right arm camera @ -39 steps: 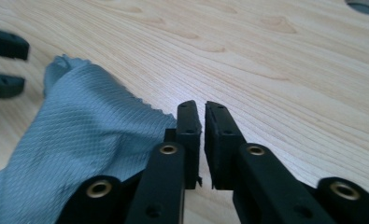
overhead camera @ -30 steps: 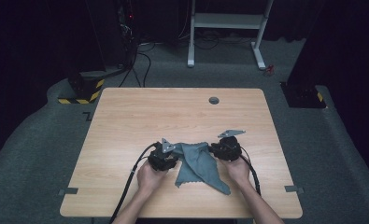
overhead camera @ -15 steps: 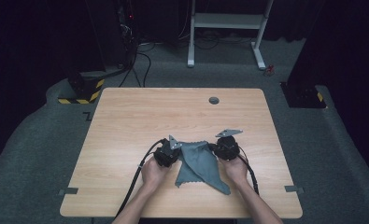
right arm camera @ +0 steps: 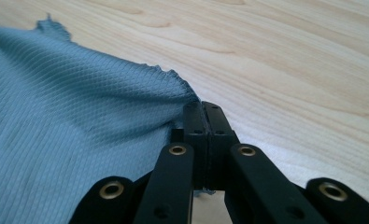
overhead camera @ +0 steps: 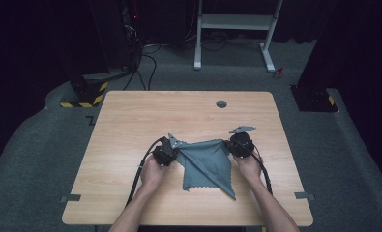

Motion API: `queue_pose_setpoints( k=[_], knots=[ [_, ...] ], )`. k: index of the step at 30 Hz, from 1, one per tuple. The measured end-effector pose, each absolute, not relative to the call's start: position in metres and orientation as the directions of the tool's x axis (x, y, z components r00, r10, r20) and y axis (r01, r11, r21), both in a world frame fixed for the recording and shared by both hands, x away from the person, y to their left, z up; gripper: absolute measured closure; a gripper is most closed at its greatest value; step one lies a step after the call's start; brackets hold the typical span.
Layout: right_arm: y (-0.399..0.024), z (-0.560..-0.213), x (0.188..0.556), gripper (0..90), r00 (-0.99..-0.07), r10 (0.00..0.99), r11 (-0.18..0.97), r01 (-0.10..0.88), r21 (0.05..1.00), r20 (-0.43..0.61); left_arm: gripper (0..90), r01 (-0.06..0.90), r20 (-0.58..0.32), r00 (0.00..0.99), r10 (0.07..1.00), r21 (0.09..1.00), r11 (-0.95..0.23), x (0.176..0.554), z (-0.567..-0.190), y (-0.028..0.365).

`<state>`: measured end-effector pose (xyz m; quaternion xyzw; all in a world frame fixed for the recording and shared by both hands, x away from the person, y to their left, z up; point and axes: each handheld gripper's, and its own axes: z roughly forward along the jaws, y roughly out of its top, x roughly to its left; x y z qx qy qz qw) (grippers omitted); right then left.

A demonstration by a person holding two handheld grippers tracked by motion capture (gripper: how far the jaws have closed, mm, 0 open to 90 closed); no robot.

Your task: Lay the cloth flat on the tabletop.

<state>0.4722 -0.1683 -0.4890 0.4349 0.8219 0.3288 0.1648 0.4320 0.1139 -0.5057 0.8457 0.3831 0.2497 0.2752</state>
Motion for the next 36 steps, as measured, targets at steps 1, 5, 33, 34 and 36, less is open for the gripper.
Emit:
queue_pose_setpoints(
  k=[1,5,33,34,36],
  knots=[
    [-0.168,-0.491,0.473,89.6,-0.561,0.828,0.405,0.606,0.685,0.007,77.5,0.51,0.209,0.581,0.787,0.659,-0.552,0.431,-0.506,0.113],
    [-0.171,-0.496,0.473,80.6,-0.545,0.838,0.384,0.627,0.678,0.03,66.4,0.49,0.174,0.602,0.779,0.69,-0.533,0.416,-0.501,0.109],
    [-0.196,-0.493,0.48,89.9,-0.506,0.862,0.372,0.644,0.668,0.008,90.0,0.534,0.112,0.585,0.803,0.692,-0.485,0.425,-0.5,0.132],
    [-0.196,-0.494,0.483,89.8,-0.496,0.869,0.367,0.644,0.671,0.0,90.0,0.538,0.11,0.579,0.808,0.692,-0.48,0.425,-0.501,0.134],
    [-0.197,-0.499,0.487,89.7,-0.48,0.877,0.357,0.666,0.655,0.009,87.9,0.55,0.075,0.576,0.814,0.701,-0.453,0.425,-0.503,0.136]
  ],
)
